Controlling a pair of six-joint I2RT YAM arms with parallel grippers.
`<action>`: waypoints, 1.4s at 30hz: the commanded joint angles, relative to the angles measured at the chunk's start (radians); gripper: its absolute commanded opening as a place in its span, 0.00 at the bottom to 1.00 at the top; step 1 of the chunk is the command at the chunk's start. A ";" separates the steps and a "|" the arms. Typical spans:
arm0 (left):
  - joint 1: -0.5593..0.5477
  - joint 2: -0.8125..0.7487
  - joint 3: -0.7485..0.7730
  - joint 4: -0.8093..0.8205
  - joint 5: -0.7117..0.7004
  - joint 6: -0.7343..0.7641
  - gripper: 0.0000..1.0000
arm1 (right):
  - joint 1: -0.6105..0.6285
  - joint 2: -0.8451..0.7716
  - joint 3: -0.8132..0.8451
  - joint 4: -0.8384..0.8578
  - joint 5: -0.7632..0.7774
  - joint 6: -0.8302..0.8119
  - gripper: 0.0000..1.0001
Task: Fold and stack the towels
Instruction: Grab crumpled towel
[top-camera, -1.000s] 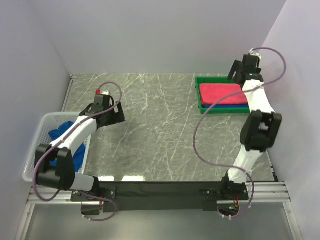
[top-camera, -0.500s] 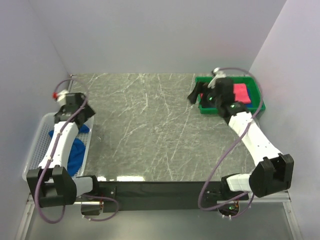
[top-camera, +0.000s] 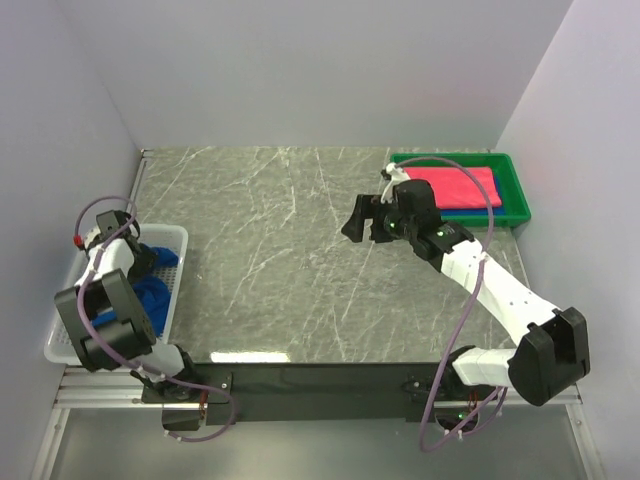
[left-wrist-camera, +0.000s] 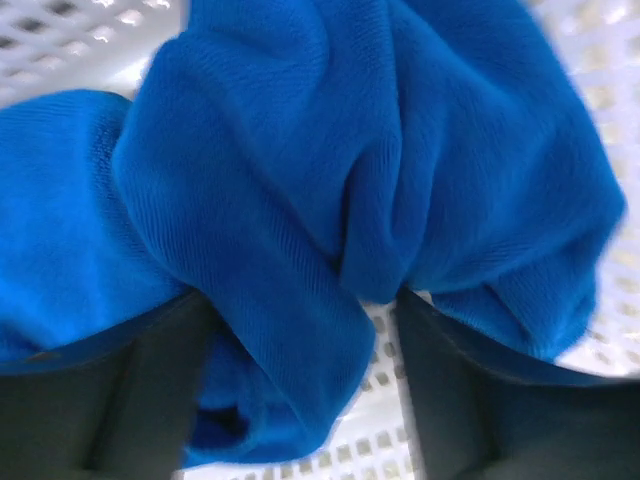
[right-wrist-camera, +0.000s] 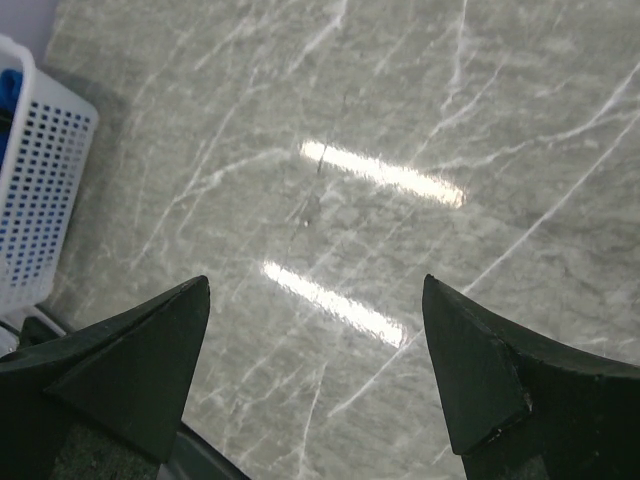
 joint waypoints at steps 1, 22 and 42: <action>0.010 0.051 -0.002 0.032 0.061 -0.017 0.69 | 0.011 -0.033 -0.027 0.035 -0.007 0.013 0.92; -0.448 -0.208 0.766 -0.232 -0.041 -0.040 0.01 | 0.012 -0.239 -0.070 -0.020 0.063 -0.049 0.91; -0.809 -0.413 -0.020 0.213 0.222 -0.198 0.86 | 0.017 -0.325 -0.163 -0.037 0.053 -0.161 0.87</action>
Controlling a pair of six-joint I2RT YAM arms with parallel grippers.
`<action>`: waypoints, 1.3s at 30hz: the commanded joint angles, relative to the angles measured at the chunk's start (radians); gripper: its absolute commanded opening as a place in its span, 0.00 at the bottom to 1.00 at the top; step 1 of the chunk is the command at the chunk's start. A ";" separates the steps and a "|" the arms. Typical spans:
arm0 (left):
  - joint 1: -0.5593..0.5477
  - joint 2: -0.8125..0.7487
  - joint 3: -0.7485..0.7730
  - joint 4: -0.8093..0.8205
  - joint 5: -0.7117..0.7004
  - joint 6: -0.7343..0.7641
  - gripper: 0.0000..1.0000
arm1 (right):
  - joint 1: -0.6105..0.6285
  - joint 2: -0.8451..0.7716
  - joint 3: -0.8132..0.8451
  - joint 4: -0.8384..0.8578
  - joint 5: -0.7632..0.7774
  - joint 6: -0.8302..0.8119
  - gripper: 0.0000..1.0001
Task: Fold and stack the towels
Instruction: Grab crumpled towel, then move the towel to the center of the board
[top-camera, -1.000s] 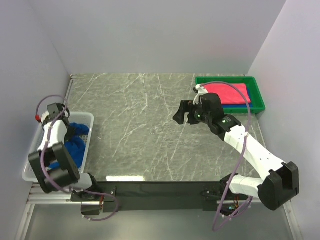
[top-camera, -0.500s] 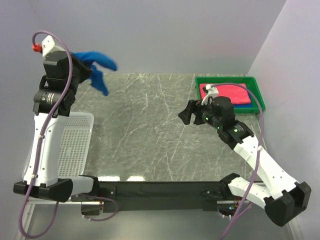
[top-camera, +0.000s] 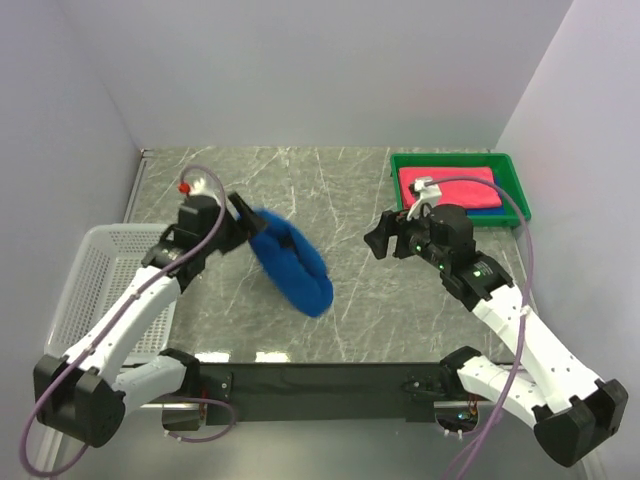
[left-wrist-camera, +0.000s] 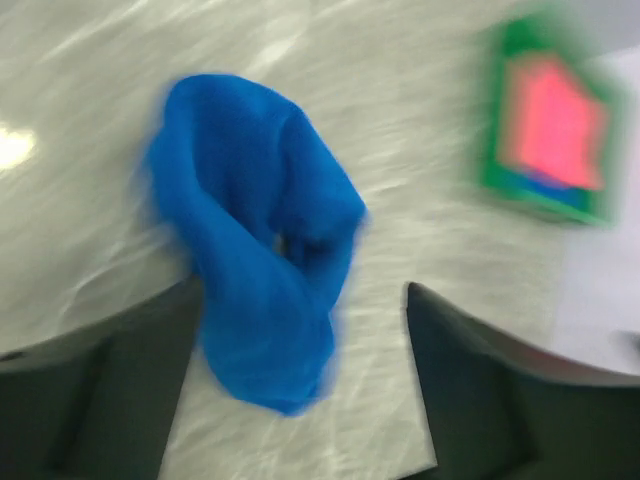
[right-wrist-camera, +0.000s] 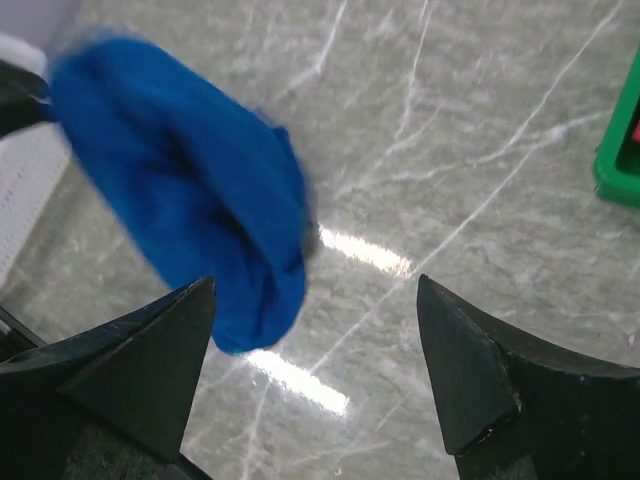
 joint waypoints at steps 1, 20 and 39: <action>0.002 0.007 -0.073 -0.032 -0.153 -0.006 0.91 | 0.009 0.064 -0.029 -0.001 -0.056 -0.039 0.86; -0.105 0.137 -0.188 -0.042 -0.162 0.013 0.91 | 0.310 0.717 0.090 0.125 0.086 -0.034 0.68; -0.116 0.660 0.121 0.014 -0.307 -0.026 0.46 | 0.364 0.807 0.225 0.011 0.218 -0.140 0.00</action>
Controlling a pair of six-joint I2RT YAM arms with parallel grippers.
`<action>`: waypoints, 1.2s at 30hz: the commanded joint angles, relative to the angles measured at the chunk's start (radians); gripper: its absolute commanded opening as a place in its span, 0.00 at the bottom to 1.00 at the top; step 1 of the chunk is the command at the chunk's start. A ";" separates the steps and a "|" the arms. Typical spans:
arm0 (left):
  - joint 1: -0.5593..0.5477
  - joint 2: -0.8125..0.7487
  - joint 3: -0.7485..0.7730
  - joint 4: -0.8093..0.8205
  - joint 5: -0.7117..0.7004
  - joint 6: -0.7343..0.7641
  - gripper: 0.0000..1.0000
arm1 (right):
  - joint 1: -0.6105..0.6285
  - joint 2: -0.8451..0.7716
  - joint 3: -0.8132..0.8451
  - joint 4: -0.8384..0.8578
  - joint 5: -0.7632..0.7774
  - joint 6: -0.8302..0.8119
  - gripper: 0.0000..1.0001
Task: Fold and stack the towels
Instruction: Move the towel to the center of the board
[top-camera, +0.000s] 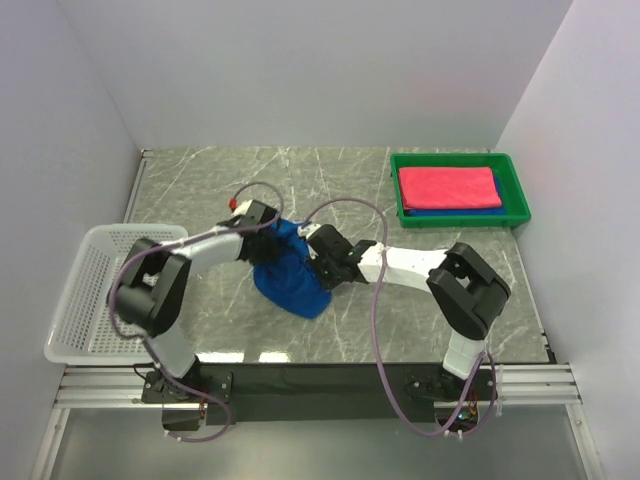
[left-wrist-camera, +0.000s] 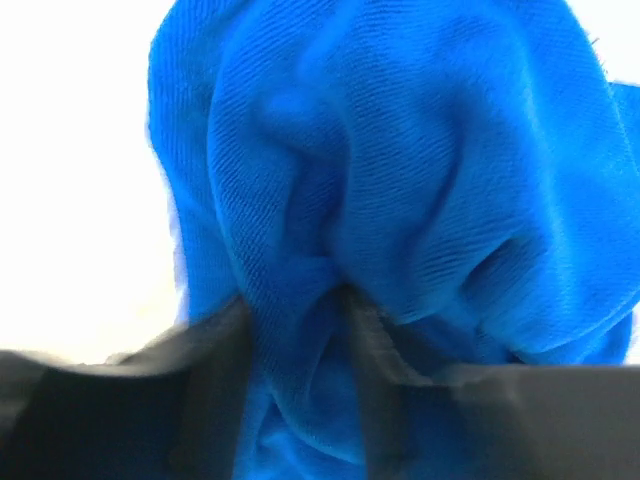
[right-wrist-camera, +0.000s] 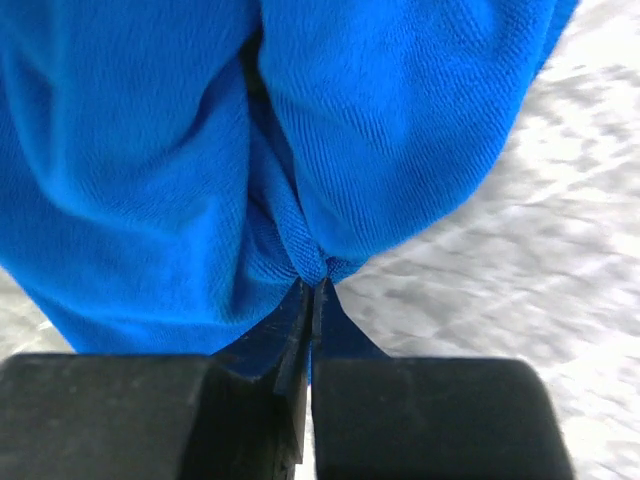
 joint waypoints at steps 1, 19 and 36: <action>0.016 0.110 0.163 -0.015 -0.037 0.031 0.35 | -0.022 -0.096 0.072 -0.077 0.102 -0.073 0.00; 0.185 -0.030 0.397 0.077 0.252 0.025 0.46 | -0.122 -0.551 0.289 -0.139 -0.141 -0.207 0.00; 0.095 -0.688 -0.174 -0.183 0.177 0.081 0.92 | 0.228 -0.494 -0.026 -0.197 -0.314 -0.037 0.61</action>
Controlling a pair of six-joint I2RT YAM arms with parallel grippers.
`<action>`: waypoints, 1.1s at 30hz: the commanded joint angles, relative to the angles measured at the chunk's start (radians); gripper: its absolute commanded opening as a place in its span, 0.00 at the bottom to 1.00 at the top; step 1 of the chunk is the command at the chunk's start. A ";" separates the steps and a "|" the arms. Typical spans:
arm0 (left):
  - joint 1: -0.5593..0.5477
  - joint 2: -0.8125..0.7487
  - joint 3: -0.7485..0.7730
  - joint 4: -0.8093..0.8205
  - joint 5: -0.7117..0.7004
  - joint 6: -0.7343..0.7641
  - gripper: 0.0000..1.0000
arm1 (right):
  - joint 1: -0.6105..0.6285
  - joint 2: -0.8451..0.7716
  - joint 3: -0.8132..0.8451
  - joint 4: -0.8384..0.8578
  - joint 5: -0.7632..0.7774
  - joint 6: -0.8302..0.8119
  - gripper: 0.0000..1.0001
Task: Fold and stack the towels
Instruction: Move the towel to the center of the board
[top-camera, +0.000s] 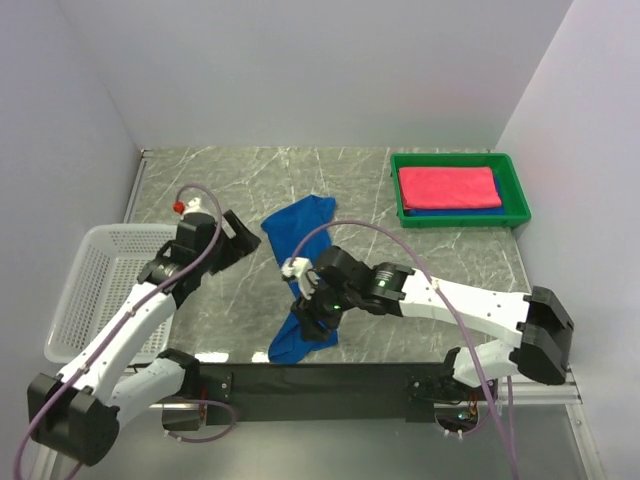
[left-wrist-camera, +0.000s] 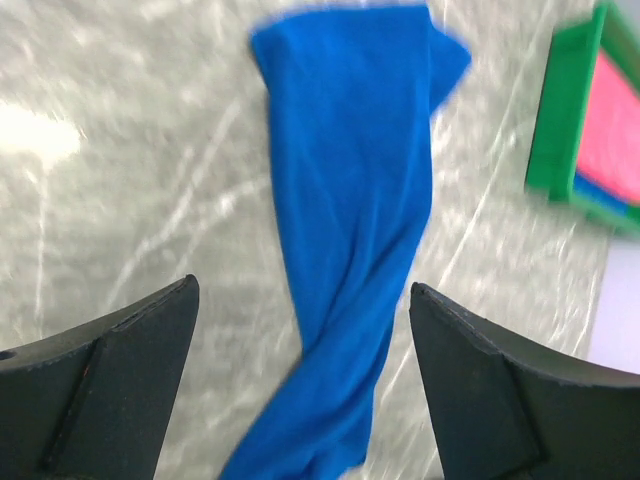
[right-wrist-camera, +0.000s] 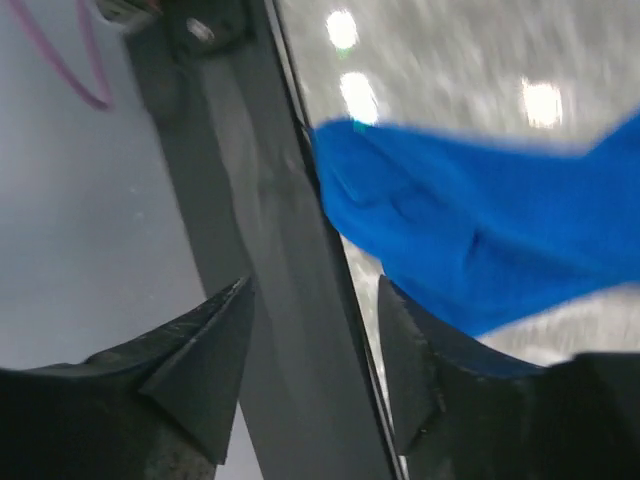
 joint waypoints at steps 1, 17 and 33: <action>-0.097 -0.045 -0.042 -0.102 -0.006 0.026 0.91 | -0.041 -0.134 -0.061 0.029 0.187 0.098 0.63; -0.683 0.213 -0.049 -0.102 -0.183 -0.132 0.79 | -0.331 -0.187 -0.397 0.273 0.262 0.316 0.55; -0.740 0.437 0.025 -0.057 -0.240 -0.117 0.55 | -0.377 0.022 -0.345 0.453 0.234 0.367 0.50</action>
